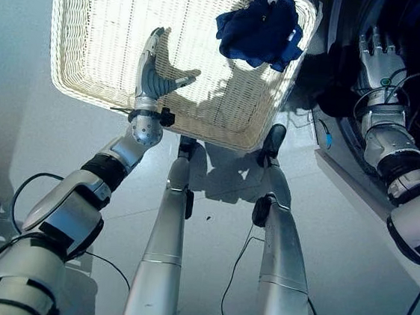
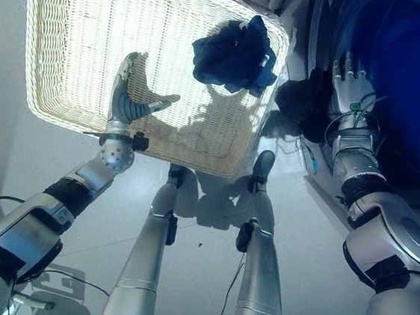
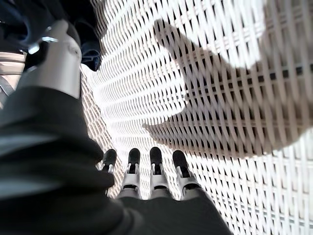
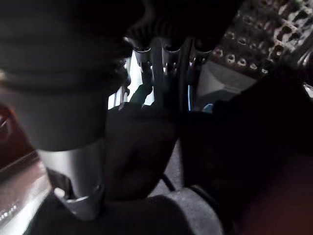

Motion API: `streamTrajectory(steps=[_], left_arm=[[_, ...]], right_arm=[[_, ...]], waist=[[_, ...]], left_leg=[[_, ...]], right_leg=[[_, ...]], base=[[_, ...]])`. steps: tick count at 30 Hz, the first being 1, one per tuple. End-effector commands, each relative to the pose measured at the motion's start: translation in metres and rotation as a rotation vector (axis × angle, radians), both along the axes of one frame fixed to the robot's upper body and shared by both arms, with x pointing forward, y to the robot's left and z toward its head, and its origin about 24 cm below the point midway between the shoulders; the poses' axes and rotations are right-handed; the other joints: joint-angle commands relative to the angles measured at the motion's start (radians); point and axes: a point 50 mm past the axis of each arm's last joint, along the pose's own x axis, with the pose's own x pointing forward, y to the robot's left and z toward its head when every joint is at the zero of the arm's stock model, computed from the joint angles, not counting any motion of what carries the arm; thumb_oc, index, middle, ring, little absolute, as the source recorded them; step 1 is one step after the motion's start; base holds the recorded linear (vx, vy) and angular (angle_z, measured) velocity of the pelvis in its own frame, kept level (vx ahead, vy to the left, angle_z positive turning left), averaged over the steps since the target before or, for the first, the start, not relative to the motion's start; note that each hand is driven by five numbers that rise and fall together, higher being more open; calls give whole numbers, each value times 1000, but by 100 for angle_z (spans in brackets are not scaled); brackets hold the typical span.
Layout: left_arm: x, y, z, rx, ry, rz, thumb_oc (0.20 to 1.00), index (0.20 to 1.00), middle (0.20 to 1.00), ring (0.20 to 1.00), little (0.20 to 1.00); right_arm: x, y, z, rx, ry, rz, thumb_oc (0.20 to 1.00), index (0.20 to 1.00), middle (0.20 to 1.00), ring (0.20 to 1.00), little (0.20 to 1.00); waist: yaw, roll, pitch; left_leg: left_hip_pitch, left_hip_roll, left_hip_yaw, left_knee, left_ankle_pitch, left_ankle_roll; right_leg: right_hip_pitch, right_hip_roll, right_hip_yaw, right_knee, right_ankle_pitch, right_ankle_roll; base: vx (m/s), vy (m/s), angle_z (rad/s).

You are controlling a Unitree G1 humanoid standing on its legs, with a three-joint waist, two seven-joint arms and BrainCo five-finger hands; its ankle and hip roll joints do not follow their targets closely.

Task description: Put the clothes into the washing machine.

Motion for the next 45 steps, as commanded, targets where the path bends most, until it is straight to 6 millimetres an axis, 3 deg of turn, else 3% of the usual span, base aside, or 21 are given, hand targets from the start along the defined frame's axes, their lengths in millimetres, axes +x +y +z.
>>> streamTrajectory(steps=[1, 2, 3, 4, 27, 31, 34, 35, 36, 37, 39, 40, 41, 43, 45], left_arm=[[-6, -12, 7, -101, -81, -56, 1000, 1000, 1000, 1000, 1000], [-6, -12, 7, -101, -81, -56, 1000, 1000, 1000, 1000, 1000], [-6, -12, 7, -102, -81, -53, 1000, 1000, 1000, 1000, 1000], [-6, -11, 7, -103, -80, -51, 1000, 1000, 1000, 1000, 1000], [-6, -12, 5, -109, -78, -39, 1000, 1000, 1000, 1000, 1000], [-6, -12, 4, -110, -78, -40, 1000, 1000, 1000, 1000, 1000], [-6, -13, 2, -116, -79, -42, 1000, 1000, 1000, 1000, 1000], [-6, -12, 2, -122, -78, -42, 1000, 1000, 1000, 1000, 1000], [-6, -12, 2, -123, -77, -42, 1000, 1000, 1000, 1000, 1000], [-6, -11, 2, -125, -75, -42, 1000, 1000, 1000, 1000, 1000], [-7, -10, 2, -129, -75, -40, 1000, 1000, 1000, 1000, 1000], [-7, -6, 3, -135, -73, -33, 1000, 1000, 1000, 1000, 1000], [-7, -6, 3, -136, -73, -31, 1000, 1000, 1000, 1000, 1000], [-8, -1, 1, -145, -73, -18, 1000, 1000, 1000, 1000, 1000], [-9, 0, -2, -148, -72, -12, 1000, 1000, 1000, 1000, 1000]], right_arm=[[3, 2, -7, -128, 101, -16, 689, 689, 689, 689, 689], [3, 2, -7, -128, 101, -16, 689, 689, 689, 689, 689], [3, 0, -13, -130, 132, -25, 529, 529, 529, 529, 529], [3, 0, -16, -135, 151, -31, 216, 216, 216, 216, 216], [3, -6, -35, -140, 228, -48, 200, 200, 200, 200, 200], [3, -9, -37, -3, 205, -18, 200, 200, 200, 200, 200], [2, -13, -42, 438, 137, 80, 200, 200, 200, 200, 200], [4, -12, -43, 680, 118, 162, 200, 200, 200, 200, 200], [4, -12, -43, 729, 110, 178, 200, 200, 200, 200, 200], [4, -11, -44, 926, 71, 243, 200, 200, 200, 200, 200], [5, -8, -44, 1148, 42, 352, 200, 200, 200, 200, 200], [4, -6, -42, 1397, -43, 460, 200, 200, 200, 200, 200], [4, -7, -41, 1428, -61, 477, 200, 200, 200, 200, 200], [0, -10, -38, 1699, -213, 639, 200, 200, 200, 200, 200], [-3, -12, -37, 1796, -296, 707, 200, 200, 200, 200, 200]], waist=[[-14, 97, -17], [-14, 97, -17], [-15, 96, -17], [-16, 96, -17], [-32, 92, -17], [-32, 93, -17], [-32, 98, -17], [-33, 100, -17], [-33, 100, -17], [-34, 100, -17], [-35, 101, -17], [-40, 98, -17], [-40, 98, -17], [-47, 94, -17], [-50, 91, -17]], left_leg=[[-6, -127, 59, -66, 57, 106], [-6, -127, 59, -66, 57, 106], [-6, -126, 60, -67, 58, 107], [-6, -125, 61, -67, 59, 107], [-4, -116, 72, -74, 69, 101], [-1, -115, 73, -80, 72, 100], [-1, -114, 75, -85, 74, 99], [-1, -114, 75, -84, 73, 98], [0, -113, 75, -84, 72, 98], [1, -114, 75, -83, 70, 96], [3, -113, 76, -83, 67, 95], [8, -111, 76, -81, 60, 92], [9, -110, 77, -80, 59, 91], [13, -104, 77, -79, 50, 88], [15, -100, 79, -79, 47, 87]], right_leg=[[2, 93, -89, 57, -31, 75], [2, 93, -89, 57, -31, 75], [1, 93, -88, 59, -30, 74], [0, 94, -88, 60, -29, 74], [-2, 102, -78, 48, -15, 73], [3, 101, -77, 40, -12, 74], [1, 101, -75, 39, -9, 74], [0, 100, -73, 40, -10, 73], [0, 100, -73, 41, -11, 73], [1, 100, -71, 40, -12, 73], [1, 100, -69, 40, -13, 73], [3, 100, -65, 41, -17, 73], [3, 100, -64, 41, -17, 73], [3, 99, -61, 45, -21, 75], [3, 100, -59, 47, -22, 76]], base=[[0, 0, 0], [0, 0, 0], [0, 0, 0], [0, 0, 0], [0, 0, 0], [0, 0, 0], [0, 0, 0], [0, 0, 0], [0, 0, 0], [0, 0, 0], [0, 0, 0], [0, 0, 0], [-2, 30, -1], [0, 0, 0], [-2, 23, -4]])
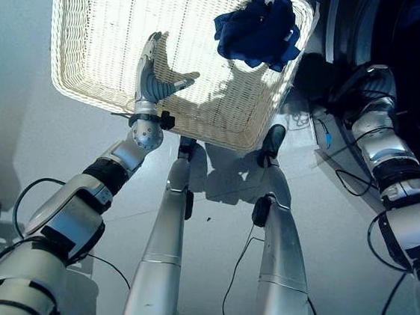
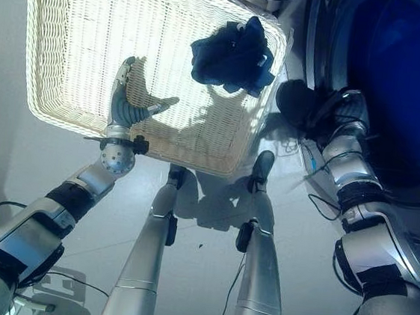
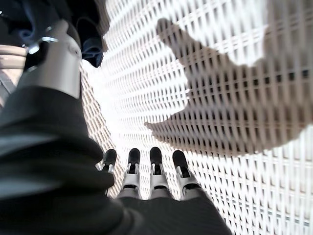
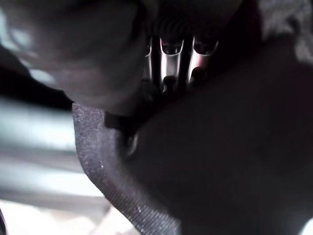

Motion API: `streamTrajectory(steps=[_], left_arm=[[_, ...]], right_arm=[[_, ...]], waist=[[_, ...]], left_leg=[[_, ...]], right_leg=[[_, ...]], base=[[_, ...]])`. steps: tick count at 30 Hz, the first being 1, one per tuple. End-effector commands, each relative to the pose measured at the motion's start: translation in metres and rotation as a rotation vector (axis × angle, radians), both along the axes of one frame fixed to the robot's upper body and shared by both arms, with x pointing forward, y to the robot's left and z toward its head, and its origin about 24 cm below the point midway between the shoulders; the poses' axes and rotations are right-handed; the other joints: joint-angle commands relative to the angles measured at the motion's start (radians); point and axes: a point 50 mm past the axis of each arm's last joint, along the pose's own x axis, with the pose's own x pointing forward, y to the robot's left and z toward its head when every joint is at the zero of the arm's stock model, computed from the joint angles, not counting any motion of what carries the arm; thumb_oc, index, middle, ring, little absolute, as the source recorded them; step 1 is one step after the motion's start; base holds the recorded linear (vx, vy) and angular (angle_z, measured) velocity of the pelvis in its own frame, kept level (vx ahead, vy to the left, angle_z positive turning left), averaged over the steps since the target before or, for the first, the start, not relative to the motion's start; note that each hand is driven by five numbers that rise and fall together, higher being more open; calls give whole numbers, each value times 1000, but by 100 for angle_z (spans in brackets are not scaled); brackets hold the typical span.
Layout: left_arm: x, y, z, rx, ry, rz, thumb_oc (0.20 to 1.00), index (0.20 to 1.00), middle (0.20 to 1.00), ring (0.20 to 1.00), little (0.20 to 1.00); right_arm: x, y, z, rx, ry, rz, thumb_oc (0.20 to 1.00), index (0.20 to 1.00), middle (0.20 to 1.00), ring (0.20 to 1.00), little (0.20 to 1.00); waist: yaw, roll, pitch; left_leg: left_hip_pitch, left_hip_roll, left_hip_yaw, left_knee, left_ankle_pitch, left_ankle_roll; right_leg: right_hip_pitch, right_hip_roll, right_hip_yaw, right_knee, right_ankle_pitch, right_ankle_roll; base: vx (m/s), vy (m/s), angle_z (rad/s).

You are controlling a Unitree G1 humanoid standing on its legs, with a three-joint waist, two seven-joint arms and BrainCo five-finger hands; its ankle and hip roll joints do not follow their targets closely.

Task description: Put the clothes into the washing machine.

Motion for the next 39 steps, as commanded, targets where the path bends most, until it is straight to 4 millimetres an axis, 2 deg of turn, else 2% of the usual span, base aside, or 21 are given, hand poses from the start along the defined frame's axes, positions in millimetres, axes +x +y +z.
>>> streamTrajectory(steps=[1, 6, 10, 18, 20, 23, 24, 25, 26, 27, 30, 34, 39], left_arm=[[-6, -4, 3, -85, -69, -22, 1000, 1000, 1000, 1000, 1000], [-8, 0, -2, -94, -65, -1, 1000, 1000, 1000, 1000, 1000], [-8, 2, -1, -94, -65, 3, 1000, 1000, 1000, 1000, 1000], [-6, 4, 1, -88, -65, 4, 1000, 1000, 1000, 1000, 1000], [-6, 4, 1, -79, -58, 7, 1000, 1000, 1000, 1000, 1000], [-11, 17, -9, -66, -47, 27, 1000, 1000, 1000, 1000, 1000], [-13, 19, -12, -66, -47, 30, 1000, 1000, 1000, 1000, 1000], [-18, 24, -20, -66, -49, 38, 1000, 1000, 1000, 1000, 1000], [-20, 26, -24, -64, -49, 40, 1000, 1000, 1000, 1000, 1000], [-25, 30, -30, -62, -46, 46, 1000, 1000, 1000, 1000, 1000], [-29, 38, -36, -60, -33, 52, 1000, 1000, 1000, 1000, 1000], [-31, 48, -38, -62, -12, 51, 1000, 1000, 1000, 1000, 1000], [-32, 58, -42, -59, 8, 45, 1000, 1000, 1000, 1000, 1000]], right_arm=[[-4, 4, -12, 200, -107, 77, 200, 200, 200, 200, 200], [-13, -9, -10, 407, -254, 76, 200, 200, 200, 200, 200], [-15, -13, -8, 451, -283, 83, 200, 200, 200, 200, 200], [-11, -17, -19, 501, -221, 116, 200, 200, 200, 200, 200], [-14, -22, -7, 539, -270, 81, 200, 200, 200, 200, 200], [-40, -58, 31, 661, -537, -137, 200, 200, 200, 200, 200], [-45, -63, 36, 669, -575, -171, 200, 200, 200, 200, 200], [-61, -77, 52, 693, -704, -272, 200, 200, 200, 200, 200], [-70, -80, 60, 682, -759, -326, 200, 200, 200, 200, 200], [-85, -83, 77, 683, -850, -416, 200, 200, 200, 200, 200], [-113, -93, 100, 688, -973, -572, 200, 200, 200, 200, 200], [-139, -108, 115, 667, -1039, -777, 200, 200, 200, 200, 200], [-159, -126, 120, 627, -1055, -919, 200, 200, 200, 200, 200]], waist=[[-46, 87, -16], [-56, 77, -16], [-57, 74, -16], [-54, 72, -16], [-53, 75, -16], [-53, 70, -16], [-52, 68, -16], [-52, 61, -16], [-52, 57, -16], [-55, 48, -16], [-64, 34, -16], [-66, 21, -16], [-66, 16, -16]], left_leg=[[7, -99, 69, -80, 44, 86], [14, -92, 68, -86, 39, 82], [17, -89, 66, -90, 38, 80], [23, -87, 64, -100, 41, 78], [23, -88, 59, -89, 40, 77], [25, -81, 52, -67, 17, 76], [26, -80, 51, -68, 15, 77], [32, -76, 49, -77, 13, 77], [34, -75, 49, -80, 12, 78], [43, -75, 49, -83, 9, 81], [60, -70, 51, -84, 4, 87], [79, -73, 45, -77, 0, 93], [99, -79, 36, -72, 1, 95]], right_leg=[[6, 98, -74, 40, -23, 82], [10, 100, -70, 41, -22, 87], [12, 99, -68, 41, -23, 89], [20, 97, -72, 37, -25, 90], [20, 103, -64, 41, -25, 86], [31, 103, -60, 46, -33, 89], [34, 103, -62, 45, -33, 90], [45, 106, -68, 38, -31, 92], [49, 108, -69, 34, -30, 92], [60, 114, -68, 25, -28, 91], [79, 122, -67, 28, -33, 86], [101, 129, -66, 33, -44, 80], [128, 131, -66, 28, -51, 76]], base=[[-5, 27, -4], [-4, 11, -4], [-4, 0, -4], [0, 0, 0], [10, -38, -1], [0, 0, 0], [-18, -21, -4], [-25, -18, -5], [-31, -15, -7], [-18, 0, -5], [-7, 11, -4], [7, 10, -3], [2, 1, -1]])
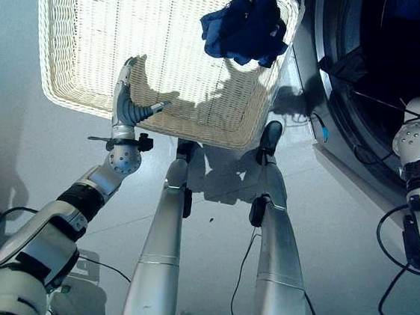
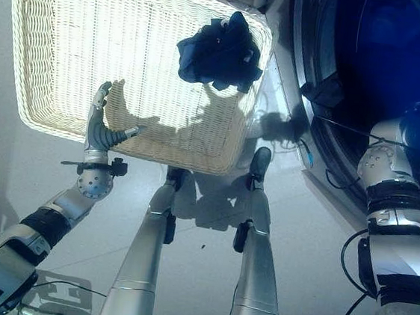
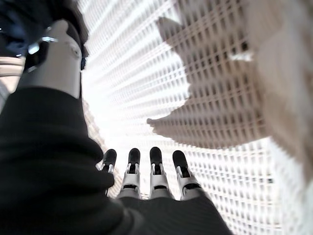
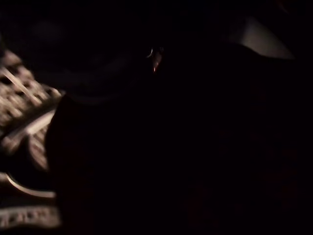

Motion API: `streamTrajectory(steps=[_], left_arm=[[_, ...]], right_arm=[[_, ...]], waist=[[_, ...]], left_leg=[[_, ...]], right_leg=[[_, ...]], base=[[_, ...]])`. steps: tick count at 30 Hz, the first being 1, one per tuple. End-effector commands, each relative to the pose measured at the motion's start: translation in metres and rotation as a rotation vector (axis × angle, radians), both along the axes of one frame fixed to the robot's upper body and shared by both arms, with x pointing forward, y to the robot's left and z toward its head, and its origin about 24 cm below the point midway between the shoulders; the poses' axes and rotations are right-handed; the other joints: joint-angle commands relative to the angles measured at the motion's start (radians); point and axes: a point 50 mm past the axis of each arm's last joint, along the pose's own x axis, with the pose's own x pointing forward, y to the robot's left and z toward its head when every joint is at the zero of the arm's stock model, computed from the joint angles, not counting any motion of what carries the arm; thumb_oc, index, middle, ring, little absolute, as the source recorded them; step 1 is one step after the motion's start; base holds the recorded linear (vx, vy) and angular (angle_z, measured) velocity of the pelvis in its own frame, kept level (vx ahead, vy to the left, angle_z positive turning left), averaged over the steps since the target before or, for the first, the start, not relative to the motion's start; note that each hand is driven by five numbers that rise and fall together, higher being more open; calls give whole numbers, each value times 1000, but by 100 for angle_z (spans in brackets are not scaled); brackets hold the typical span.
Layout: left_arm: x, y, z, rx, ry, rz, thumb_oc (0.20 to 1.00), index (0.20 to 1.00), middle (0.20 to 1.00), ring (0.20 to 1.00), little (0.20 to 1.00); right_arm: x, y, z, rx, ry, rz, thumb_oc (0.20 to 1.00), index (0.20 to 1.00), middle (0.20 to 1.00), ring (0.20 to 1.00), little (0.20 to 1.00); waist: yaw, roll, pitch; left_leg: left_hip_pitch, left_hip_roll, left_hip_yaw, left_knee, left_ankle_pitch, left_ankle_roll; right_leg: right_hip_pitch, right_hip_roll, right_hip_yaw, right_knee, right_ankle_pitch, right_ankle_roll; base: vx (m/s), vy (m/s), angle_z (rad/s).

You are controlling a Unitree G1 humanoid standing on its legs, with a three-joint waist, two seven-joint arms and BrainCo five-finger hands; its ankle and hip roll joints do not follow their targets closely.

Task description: Put the clothes into the washing machine.

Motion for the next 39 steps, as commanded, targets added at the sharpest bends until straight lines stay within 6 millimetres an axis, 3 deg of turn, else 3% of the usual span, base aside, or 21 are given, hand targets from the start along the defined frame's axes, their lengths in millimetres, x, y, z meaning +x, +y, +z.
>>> streamTrajectory(steps=[1, 2, 3, 4, 6, 10, 11, 15, 16, 19, 23, 39], left_arm=[[-6, 18, 0, -89, -31, 13, 1000, 1000, 1000, 1000, 1000], [-7, 19, -1, -91, -27, 12, 1000, 1000, 1000, 1000, 1000], [-6, 20, -1, -93, -23, 11, 1000, 1000, 1000, 1000, 1000], [-6, 19, -1, -90, -21, 8, 1000, 1000, 1000, 1000, 1000], [-6, 20, 1, -85, -19, 0, 1000, 1000, 1000, 1000, 1000], [-1, 15, 11, -73, -23, -17, 1000, 1000, 1000, 1000, 1000], [1, 11, 15, -65, -26, -25, 1000, 1000, 1000, 1000, 1000], [4, 3, 19, -57, -36, -45, 1000, 1000, 1000, 1000, 1000], [4, -1, 22, -59, -45, -57, 1000, 1000, 1000, 1000, 1000], [4, -5, 22, -59, -52, -70, 1000, 1000, 1000, 1000, 1000], [2, -6, 22, -65, -57, -80, 1000, 1000, 1000, 1000, 1000], [6, -16, 23, -157, -78, -55, 1000, 1000, 1000, 1000, 1000]], right_arm=[[-92, -67, 80, -198, -158, -374, 200, 200, 200, 200, 200], [-92, -70, 80, -217, -133, -366, 219, 219, 219, 219, 219], [-89, -73, 78, -244, -90, -328, 567, 567, 567, 567, 567], [-86, -75, 77, -287, -4, -315, 1000, 1000, 1000, 1000, 1000], [-71, -77, 72, -344, 154, -191, 1000, 1000, 1000, 1000, 1000], [-52, -65, 71, -490, 509, -237, 1000, 1000, 1000, 1000, 1000], [-46, -56, 75, -580, 651, -306, 1000, 1000, 1000, 1000, 1000], [-36, -31, 93, -728, 803, -418, 1000, 1000, 1000, 1000, 1000], [-33, -12, 109, -850, 855, -529, 1000, 1000, 1000, 1000, 1000], [-30, 12, 124, -1003, 870, -629, 1000, 1000, 1000, 1000, 1000], [-25, 30, 125, -1091, 826, -654, 1000, 1000, 1000, 1000, 1000], [-8, 81, 81, -1418, 681, -637, 1000, 1000, 1000, 1000, 1000]], waist=[[-43, 24, -19], [-43, 25, -19], [-43, 26, -19], [-41, 25, -19], [-37, 27, -19], [-30, 30, -19], [-28, 31, -19], [-21, 41, -19], [-19, 48, -19], [-15, 52, -19], [-12, 57, -19], [-27, 64, -19]], left_leg=[[129, -86, 10, -188, 58, 78], [132, -86, 10, -188, 60, 78], [133, -87, 9, -185, 59, 78], [134, -91, 8, -186, 59, 80], [134, -92, 9, -186, 61, 81], [127, -98, 6, -189, 66, 84], [122, -103, 3, -187, 67, 88], [111, -108, 4, -181, 66, 90], [107, -111, 6, -181, 66, 91], [105, -112, 9, -183, 66, 94], [100, -112, 12, -176, 61, 95], [64, -115, 26, -156, 50, 98]], right_leg=[[90, 110, -102, 99, -118, 85], [92, 111, -102, 100, -118, 84], [94, 112, -102, 99, -118, 84], [95, 112, -101, 96, -118, 83], [98, 112, -104, 93, -116, 82], [95, 110, -104, 83, -112, 82], [91, 111, -104, 83, -110, 80], [82, 105, -111, 85, -113, 82], [80, 103, -113, 82, -115, 82], [78, 99, -117, 83, -121, 83], [75, 94, -122, 88, -129, 85], [35, 89, -123, 114, -145, 90]], base=[[0, 0, 0], [0, 0, 0], [0, 0, 0], [0, 0, 0], [0, 0, 0], [0, 0, 0], [0, 0, 0], [0, 0, 0], [0, 0, 0], [-3, -1, -1], [0, 0, 0], [0, 0, 0]])
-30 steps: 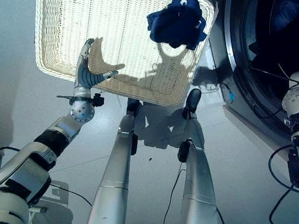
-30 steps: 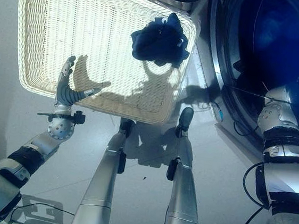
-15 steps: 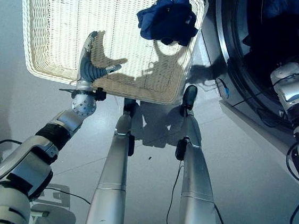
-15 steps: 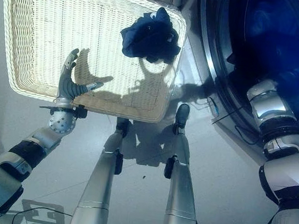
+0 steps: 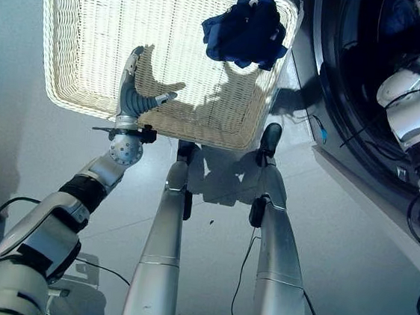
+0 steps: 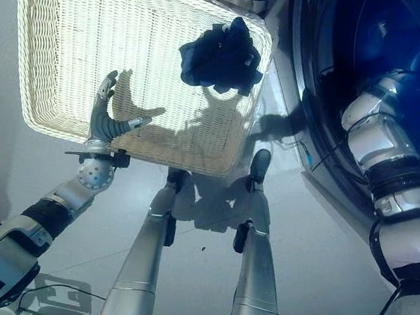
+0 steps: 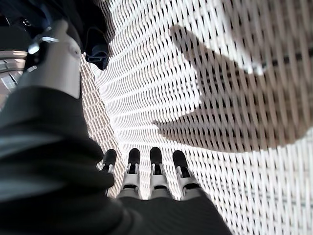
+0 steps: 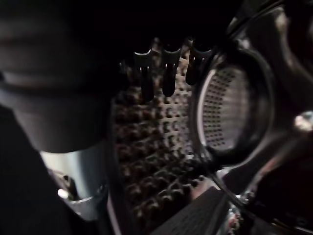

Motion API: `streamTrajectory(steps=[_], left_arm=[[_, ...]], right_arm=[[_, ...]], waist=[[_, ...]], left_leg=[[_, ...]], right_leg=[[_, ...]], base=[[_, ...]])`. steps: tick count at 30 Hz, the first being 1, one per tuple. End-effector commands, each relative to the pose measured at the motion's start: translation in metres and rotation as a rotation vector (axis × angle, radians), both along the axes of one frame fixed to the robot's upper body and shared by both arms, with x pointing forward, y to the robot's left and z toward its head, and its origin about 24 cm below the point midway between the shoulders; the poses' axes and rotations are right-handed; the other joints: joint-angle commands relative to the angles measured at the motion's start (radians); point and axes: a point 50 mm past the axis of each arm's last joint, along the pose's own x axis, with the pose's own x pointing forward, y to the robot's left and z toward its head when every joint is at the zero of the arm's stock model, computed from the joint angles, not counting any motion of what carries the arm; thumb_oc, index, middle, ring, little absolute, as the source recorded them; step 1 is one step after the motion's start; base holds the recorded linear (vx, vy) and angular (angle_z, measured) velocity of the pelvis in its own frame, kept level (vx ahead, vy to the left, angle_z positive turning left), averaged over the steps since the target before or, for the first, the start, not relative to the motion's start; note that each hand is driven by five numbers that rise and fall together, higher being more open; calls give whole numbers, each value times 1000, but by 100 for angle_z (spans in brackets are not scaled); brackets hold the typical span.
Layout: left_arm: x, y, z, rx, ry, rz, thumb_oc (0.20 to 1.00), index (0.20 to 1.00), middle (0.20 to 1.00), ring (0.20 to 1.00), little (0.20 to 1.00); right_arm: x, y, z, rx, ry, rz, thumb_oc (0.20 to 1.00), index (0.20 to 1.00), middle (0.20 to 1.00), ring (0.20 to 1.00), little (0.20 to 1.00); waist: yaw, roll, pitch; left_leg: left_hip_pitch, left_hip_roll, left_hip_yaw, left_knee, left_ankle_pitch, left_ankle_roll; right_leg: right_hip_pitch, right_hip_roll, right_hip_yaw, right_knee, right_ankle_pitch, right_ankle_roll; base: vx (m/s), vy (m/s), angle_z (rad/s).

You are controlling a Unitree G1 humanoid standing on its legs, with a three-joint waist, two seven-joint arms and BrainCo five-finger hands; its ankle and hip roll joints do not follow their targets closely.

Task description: Put the clothes into the washing machine.

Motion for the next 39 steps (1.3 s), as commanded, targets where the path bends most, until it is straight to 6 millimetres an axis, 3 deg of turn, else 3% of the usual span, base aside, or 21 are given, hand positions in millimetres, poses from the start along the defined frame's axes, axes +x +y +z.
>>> streamTrajectory(steps=[1, 5, 8, 10, 15, 24, 29, 39], left_arm=[[-3, 1, 10, -101, -69, 19, 1000, 1000, 1000, 1000, 1000], [-3, 1, 7, -137, -66, 30, 1000, 1000, 1000, 1000, 1000], [-3, 1, 7, -140, -66, 31, 1000, 1000, 1000, 1000, 1000], [-1, 0, 7, -164, -59, 67, 1000, 1000, 1000, 1000, 1000], [1, 4, 5, -172, -41, 117, 1000, 1000, 1000, 1000, 1000], [5, 8, 4, -272, -29, 146, 1000, 1000, 1000, 1000, 1000], [8, 13, 5, -313, -18, 171, 1000, 1000, 1000, 1000, 1000], [13, 5, 3, -302, 19, 144, 1000, 1000, 1000, 1000, 1000]], right_arm=[[-18, 1, 15, -158, -71, 5, 1000, 1000, 1000, 1000, 1000], [-16, 19, -1, -234, 6, 106, 1000, 1000, 1000, 1000, 1000], [-15, 21, -2, -240, 12, 115, 1000, 1000, 1000, 1000, 1000], [-15, 52, -19, -373, 97, 245, 1000, 1000, 1000, 1000, 1000], [-17, 90, -34, -524, 154, 387, 1000, 1000, 1000, 1000, 1000], [-26, 141, -41, -744, 197, 569, 1000, 1000, 1000, 1000, 1000], [-34, 179, -39, -859, 240, 675, 1000, 1000, 1000, 1000, 1000], [-18, 206, -43, -858, 330, 648, 1000, 1000, 1000, 1000, 1000]], waist=[[-27, 60, -19], [-34, 59, -19], [-35, 59, -19], [-41, 56, -19], [-40, 56, -19], [-34, 62, -19], [-20, 63, -19], [10, 71, -19]], left_leg=[[42, -100, 36, -97, 33, 98], [39, -100, 43, -93, 33, 98], [39, -101, 43, -93, 33, 98], [39, -100, 48, -93, 35, 98], [36, -99, 52, -89, 38, 96], [32, -102, 59, -92, 46, 90], [20, -103, 56, -94, 61, 86], [22, -107, 46, -95, 67, 81]], right_leg=[[42, 104, -120, 110, -130, 71], [35, 105, -118, 119, -134, 70], [34, 105, -117, 119, -134, 69], [31, 104, -118, 126, -138, 69], [24, 103, -120, 135, -140, 66], [18, 105, -120, 135, -141, 62], [9, 105, -126, 133, -135, 56], [11, 98, -137, 137, -135, 54]], base=[[0, 0, 0], [0, 0, 0], [0, -2, 1], [0, 0, 0], [1, -7, 0], [0, 0, 0], [1, -2, 1], [3, -6, 1]])
